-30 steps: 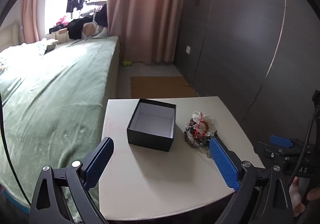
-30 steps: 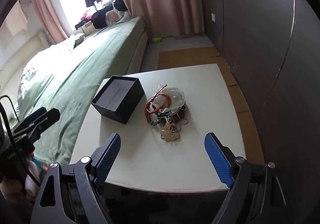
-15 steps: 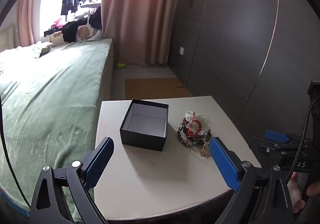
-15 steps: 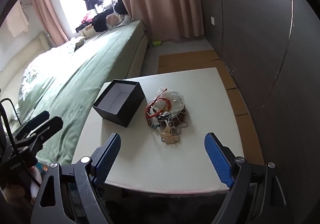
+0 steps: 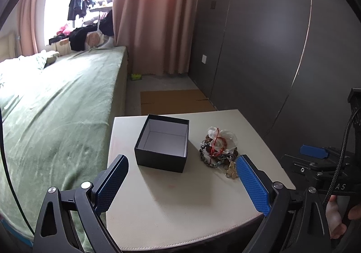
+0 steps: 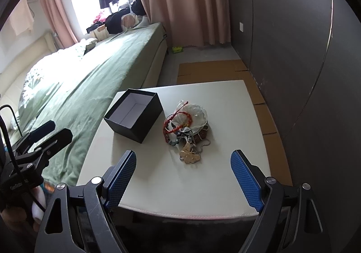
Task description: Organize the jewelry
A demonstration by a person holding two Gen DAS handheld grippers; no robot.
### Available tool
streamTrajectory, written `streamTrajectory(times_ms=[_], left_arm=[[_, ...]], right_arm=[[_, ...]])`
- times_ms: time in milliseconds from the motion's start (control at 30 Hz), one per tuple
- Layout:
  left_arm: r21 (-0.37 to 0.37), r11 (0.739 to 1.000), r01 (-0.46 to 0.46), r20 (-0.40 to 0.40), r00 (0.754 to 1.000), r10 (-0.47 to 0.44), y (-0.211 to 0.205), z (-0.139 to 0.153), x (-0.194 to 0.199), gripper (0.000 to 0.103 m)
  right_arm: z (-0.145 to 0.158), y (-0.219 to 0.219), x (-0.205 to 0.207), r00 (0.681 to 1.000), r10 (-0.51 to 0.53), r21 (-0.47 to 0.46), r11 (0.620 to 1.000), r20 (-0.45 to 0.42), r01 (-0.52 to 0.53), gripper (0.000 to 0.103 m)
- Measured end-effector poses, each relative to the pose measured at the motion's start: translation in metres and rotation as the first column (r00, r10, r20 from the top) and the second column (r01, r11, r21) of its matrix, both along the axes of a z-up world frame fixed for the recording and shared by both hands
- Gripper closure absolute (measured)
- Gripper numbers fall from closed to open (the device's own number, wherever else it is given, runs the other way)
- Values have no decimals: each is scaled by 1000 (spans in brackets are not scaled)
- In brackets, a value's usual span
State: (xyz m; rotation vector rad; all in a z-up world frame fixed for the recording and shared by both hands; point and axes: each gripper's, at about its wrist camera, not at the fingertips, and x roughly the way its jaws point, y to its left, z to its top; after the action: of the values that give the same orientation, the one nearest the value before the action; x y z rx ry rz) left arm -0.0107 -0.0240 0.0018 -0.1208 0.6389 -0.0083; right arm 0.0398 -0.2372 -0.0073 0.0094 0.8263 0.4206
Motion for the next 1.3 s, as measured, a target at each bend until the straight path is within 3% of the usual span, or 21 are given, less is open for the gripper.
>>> streamTrajectory(times_ms=[1300], left_arm=[[10,1000,6,-3,1000,-6,3,-1,1,6]], right_arm=[[1,-2,4,1000,-16,-11,1000,1,16,17]])
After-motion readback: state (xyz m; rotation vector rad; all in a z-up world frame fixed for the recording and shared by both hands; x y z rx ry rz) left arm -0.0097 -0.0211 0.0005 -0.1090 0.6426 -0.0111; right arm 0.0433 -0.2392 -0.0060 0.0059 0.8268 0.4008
